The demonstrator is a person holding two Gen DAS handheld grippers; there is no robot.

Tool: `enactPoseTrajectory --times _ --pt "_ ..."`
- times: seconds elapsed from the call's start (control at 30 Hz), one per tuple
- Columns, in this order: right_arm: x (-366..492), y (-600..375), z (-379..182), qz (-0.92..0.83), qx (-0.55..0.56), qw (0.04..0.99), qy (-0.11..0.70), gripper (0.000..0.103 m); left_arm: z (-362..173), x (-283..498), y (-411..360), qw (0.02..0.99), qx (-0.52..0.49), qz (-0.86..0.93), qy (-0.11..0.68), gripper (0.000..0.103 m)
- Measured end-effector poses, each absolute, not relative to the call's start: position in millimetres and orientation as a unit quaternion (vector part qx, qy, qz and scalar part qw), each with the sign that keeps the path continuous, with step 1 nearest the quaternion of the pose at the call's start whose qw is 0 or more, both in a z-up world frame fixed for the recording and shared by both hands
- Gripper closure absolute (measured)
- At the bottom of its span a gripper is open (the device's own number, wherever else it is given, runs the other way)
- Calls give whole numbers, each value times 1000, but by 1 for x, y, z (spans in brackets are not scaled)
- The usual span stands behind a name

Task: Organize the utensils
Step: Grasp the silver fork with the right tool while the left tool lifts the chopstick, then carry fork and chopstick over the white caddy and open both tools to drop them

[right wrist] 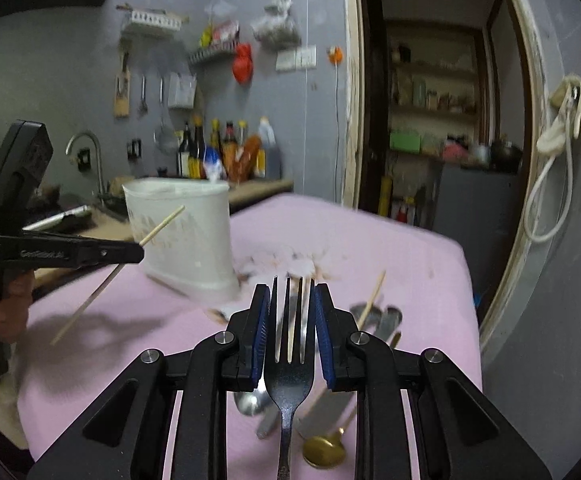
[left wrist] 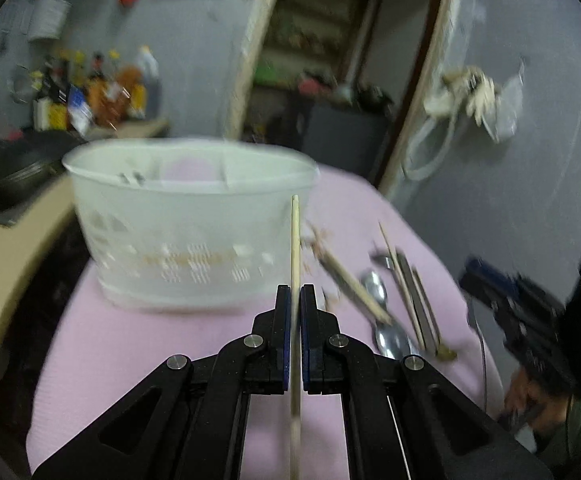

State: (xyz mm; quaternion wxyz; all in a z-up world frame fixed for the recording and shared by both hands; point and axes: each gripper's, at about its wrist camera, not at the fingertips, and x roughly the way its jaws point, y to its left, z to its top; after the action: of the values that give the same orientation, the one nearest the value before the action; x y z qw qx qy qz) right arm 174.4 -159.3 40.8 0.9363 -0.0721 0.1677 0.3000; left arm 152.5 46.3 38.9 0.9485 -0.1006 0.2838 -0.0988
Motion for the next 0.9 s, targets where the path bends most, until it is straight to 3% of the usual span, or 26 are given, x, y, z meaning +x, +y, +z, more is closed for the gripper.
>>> enactPoseTrajectory --times 0.37,0.9 --pt "164 -136 67 327 -30 939 98 84 72 142 70 968 -137 -66 198 100" --pt "182 -81 137 380 -9 925 15 84 138 179 168 978 -186 -5 93 100"
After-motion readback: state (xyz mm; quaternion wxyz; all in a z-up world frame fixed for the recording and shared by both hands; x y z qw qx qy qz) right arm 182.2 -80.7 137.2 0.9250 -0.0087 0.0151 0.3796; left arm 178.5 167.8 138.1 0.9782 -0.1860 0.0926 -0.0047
